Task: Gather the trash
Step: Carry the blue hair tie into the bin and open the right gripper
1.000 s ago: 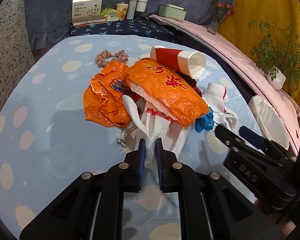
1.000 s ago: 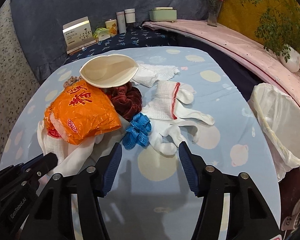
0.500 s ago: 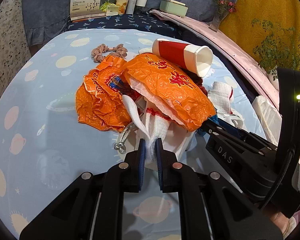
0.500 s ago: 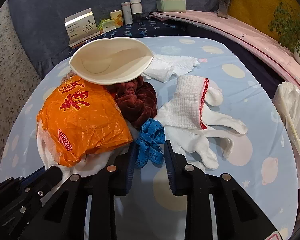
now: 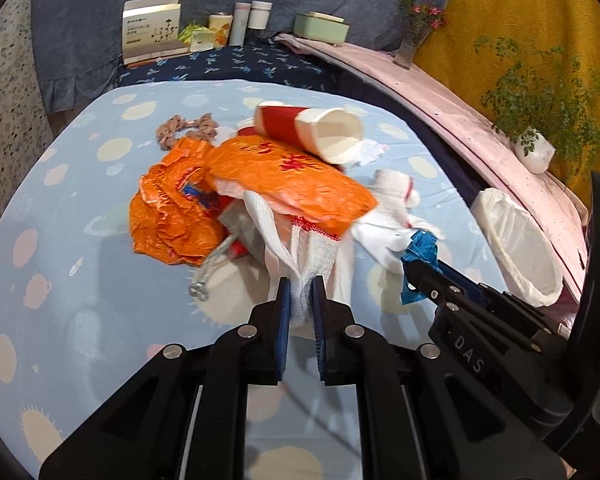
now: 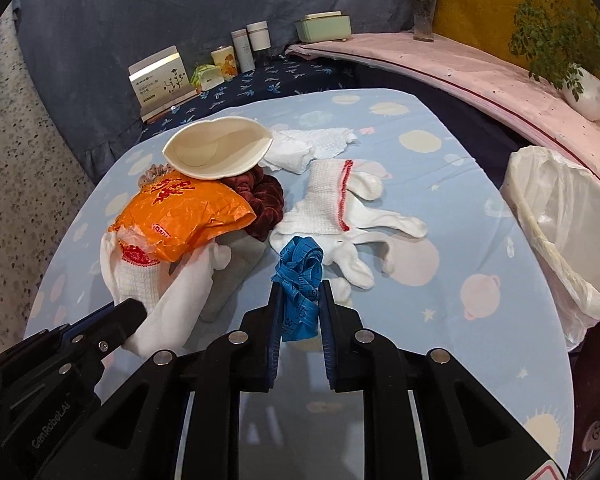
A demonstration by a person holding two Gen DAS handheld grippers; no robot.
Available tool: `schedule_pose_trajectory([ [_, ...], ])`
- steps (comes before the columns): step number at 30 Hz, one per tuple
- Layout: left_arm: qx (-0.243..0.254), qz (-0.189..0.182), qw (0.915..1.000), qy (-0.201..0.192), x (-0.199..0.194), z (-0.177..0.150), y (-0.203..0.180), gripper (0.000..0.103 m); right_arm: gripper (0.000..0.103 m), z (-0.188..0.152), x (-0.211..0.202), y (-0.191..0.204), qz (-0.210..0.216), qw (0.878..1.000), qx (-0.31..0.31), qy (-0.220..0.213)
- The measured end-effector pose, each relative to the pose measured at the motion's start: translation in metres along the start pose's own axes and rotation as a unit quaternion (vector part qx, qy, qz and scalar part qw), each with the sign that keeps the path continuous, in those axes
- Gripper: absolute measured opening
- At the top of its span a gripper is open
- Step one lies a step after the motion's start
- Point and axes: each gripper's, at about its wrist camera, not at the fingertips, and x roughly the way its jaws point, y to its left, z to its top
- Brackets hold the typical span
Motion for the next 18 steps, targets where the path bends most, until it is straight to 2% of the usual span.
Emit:
schedule_pose_trajectory([
  [10, 0.039, -0.041, 0.9982, -0.017, -0.023, 0.004, -0.061, 0.010, 0.017, -0.001, -0.055, -0.048, -0.014, 0.998, 0.038, -0.050],
  [18, 0.077, -0.065, 0.9945, -0.031, -0.023, 0.017, -0.118, 0.010, 0.017, -0.002, -0.078, -0.096, -0.037, 0.994, 0.072, -0.077],
])
